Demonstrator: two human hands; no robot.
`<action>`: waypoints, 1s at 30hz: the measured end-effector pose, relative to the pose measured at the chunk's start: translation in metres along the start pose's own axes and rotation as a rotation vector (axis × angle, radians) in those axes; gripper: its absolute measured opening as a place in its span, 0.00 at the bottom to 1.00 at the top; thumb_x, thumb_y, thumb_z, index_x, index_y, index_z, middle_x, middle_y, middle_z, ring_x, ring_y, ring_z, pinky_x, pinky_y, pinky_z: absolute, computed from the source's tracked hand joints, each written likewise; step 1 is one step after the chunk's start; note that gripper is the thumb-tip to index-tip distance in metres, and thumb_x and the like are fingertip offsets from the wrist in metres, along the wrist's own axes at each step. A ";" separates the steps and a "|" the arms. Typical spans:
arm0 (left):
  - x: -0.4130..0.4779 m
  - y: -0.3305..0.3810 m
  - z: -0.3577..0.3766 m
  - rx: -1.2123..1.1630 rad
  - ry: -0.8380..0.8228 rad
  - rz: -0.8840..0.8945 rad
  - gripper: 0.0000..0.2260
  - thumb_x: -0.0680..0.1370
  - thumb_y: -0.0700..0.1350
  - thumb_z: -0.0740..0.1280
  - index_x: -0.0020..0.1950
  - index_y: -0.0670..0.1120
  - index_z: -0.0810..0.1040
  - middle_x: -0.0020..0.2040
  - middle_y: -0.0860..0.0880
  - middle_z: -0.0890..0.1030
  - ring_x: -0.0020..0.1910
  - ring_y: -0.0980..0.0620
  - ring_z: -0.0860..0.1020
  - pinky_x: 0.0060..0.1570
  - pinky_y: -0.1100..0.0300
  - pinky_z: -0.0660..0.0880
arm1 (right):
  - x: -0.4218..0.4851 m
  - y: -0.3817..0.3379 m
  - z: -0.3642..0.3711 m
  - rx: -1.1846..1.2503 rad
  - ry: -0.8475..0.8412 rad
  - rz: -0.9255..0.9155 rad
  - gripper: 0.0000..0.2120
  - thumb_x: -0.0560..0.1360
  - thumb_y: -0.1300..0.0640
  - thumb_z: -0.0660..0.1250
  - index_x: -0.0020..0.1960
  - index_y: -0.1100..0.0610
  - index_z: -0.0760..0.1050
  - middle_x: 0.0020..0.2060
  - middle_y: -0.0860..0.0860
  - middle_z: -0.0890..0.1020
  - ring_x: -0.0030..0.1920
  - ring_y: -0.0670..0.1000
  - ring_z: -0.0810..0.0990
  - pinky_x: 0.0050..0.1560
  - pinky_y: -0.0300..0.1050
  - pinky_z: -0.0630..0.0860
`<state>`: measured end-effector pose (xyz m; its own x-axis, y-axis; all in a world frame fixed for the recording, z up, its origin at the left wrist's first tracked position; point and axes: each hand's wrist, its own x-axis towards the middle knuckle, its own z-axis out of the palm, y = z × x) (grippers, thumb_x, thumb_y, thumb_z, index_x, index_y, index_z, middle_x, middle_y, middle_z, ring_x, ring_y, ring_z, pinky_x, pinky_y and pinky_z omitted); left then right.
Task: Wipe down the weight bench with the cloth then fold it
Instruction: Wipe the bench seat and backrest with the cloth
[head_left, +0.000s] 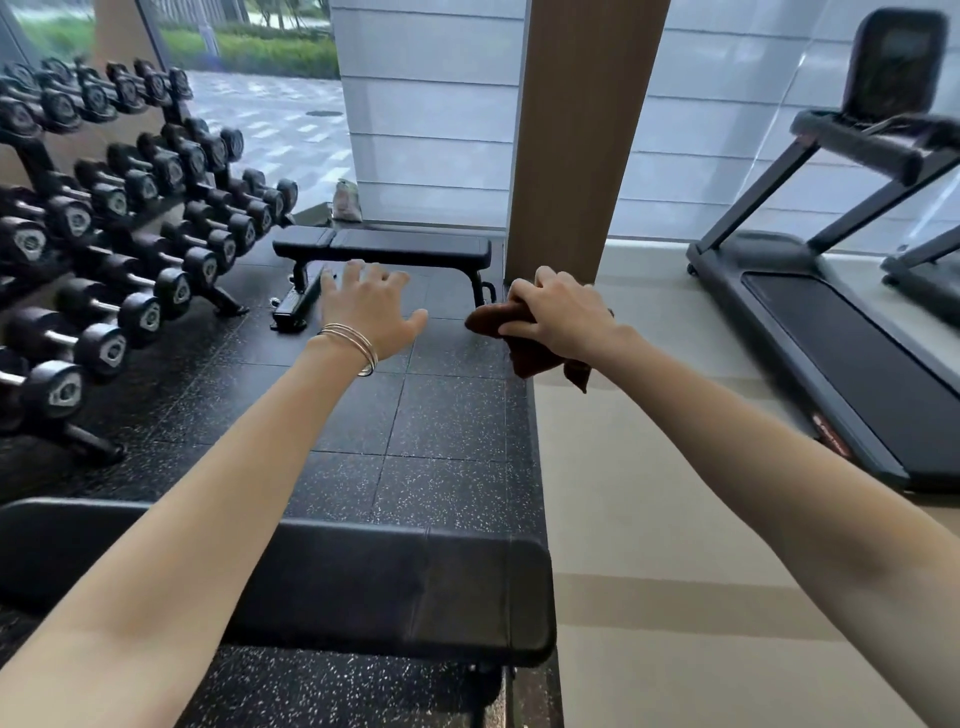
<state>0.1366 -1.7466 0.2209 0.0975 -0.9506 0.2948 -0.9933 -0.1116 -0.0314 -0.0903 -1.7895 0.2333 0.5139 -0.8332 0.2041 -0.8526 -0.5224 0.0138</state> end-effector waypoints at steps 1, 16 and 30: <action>0.003 0.003 0.001 0.006 0.002 0.000 0.27 0.76 0.60 0.59 0.71 0.50 0.66 0.70 0.45 0.68 0.72 0.42 0.59 0.69 0.38 0.52 | 0.002 0.004 0.000 -0.004 0.003 -0.003 0.21 0.75 0.38 0.62 0.58 0.54 0.70 0.52 0.56 0.72 0.54 0.59 0.72 0.49 0.54 0.69; 0.040 0.145 0.036 0.054 -0.028 -0.042 0.26 0.76 0.61 0.57 0.71 0.51 0.66 0.69 0.47 0.70 0.70 0.43 0.63 0.69 0.41 0.55 | 0.006 0.158 0.008 -0.018 -0.010 -0.120 0.21 0.75 0.39 0.62 0.58 0.54 0.70 0.51 0.55 0.71 0.52 0.58 0.72 0.46 0.51 0.66; 0.094 0.290 0.054 0.049 -0.057 -0.089 0.27 0.77 0.62 0.57 0.72 0.52 0.64 0.69 0.46 0.70 0.69 0.44 0.65 0.69 0.43 0.57 | 0.013 0.306 0.022 0.011 -0.038 -0.185 0.20 0.75 0.39 0.63 0.57 0.54 0.70 0.50 0.55 0.71 0.51 0.57 0.72 0.50 0.58 0.75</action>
<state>-0.1391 -1.8841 0.1881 0.1904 -0.9511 0.2434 -0.9763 -0.2095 -0.0547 -0.3422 -1.9644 0.2185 0.6648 -0.7291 0.1624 -0.7425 -0.6688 0.0368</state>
